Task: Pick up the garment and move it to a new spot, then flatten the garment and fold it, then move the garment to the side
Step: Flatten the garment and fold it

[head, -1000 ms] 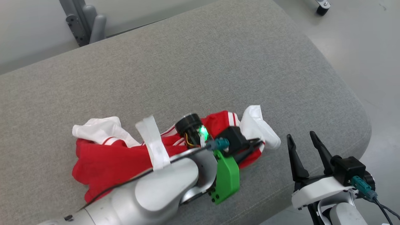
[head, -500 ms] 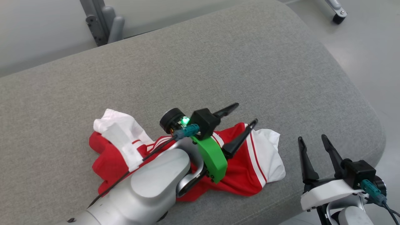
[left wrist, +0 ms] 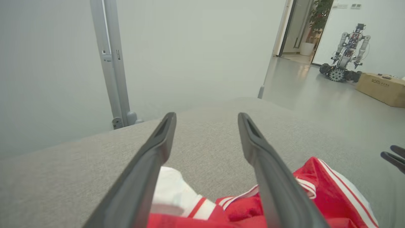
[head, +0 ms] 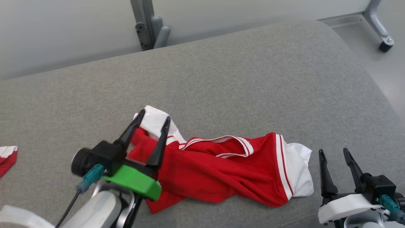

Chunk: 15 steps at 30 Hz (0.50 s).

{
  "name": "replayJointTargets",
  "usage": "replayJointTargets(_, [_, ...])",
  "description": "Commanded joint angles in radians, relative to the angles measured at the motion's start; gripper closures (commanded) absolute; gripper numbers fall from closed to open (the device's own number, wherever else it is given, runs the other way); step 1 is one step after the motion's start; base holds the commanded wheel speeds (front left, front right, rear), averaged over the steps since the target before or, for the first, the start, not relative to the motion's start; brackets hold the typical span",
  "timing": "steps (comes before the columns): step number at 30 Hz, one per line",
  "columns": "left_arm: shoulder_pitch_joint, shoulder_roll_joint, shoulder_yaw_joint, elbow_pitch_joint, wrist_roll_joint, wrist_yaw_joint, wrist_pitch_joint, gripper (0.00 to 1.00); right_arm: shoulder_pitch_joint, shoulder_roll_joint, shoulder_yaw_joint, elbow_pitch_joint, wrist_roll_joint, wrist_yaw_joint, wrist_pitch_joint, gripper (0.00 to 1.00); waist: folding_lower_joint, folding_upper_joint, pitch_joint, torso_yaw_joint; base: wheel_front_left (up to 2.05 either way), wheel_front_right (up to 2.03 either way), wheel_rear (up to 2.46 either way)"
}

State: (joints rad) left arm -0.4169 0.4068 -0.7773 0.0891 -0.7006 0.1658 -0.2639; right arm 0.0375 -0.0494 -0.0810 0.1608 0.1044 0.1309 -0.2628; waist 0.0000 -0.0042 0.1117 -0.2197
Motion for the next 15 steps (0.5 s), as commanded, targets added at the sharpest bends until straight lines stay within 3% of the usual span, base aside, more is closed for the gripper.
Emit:
replayJointTargets(1, [0.068, 0.019, 0.041, -0.016, 0.025, 0.020, 0.000, 0.00, 0.005, -0.002, 0.001, -0.006, -0.008, 0.000, -0.003, 0.00, 0.0000, 0.0042, -0.028, 0.056, 0.00, 0.00, 0.00])
replayJointTargets(4, [0.160, 0.018, 0.118, -0.039, 0.054, 0.025, 0.000, 0.00, -0.002, -0.003, 0.005, -0.010, -0.013, 0.000, -0.003, 0.00, 0.0000, 0.0042, -0.033, 0.079, 0.00, 0.00, 0.00])
replayJointTargets(15, [0.408, -0.047, 0.321, -0.028, 0.157, -0.027, 0.000, 0.00, 0.027, -0.003, -0.010, -0.014, -0.032, 0.000, -0.003, 0.00, 0.0000, 0.0042, -0.061, 0.130, 0.00, 0.00, 0.00])
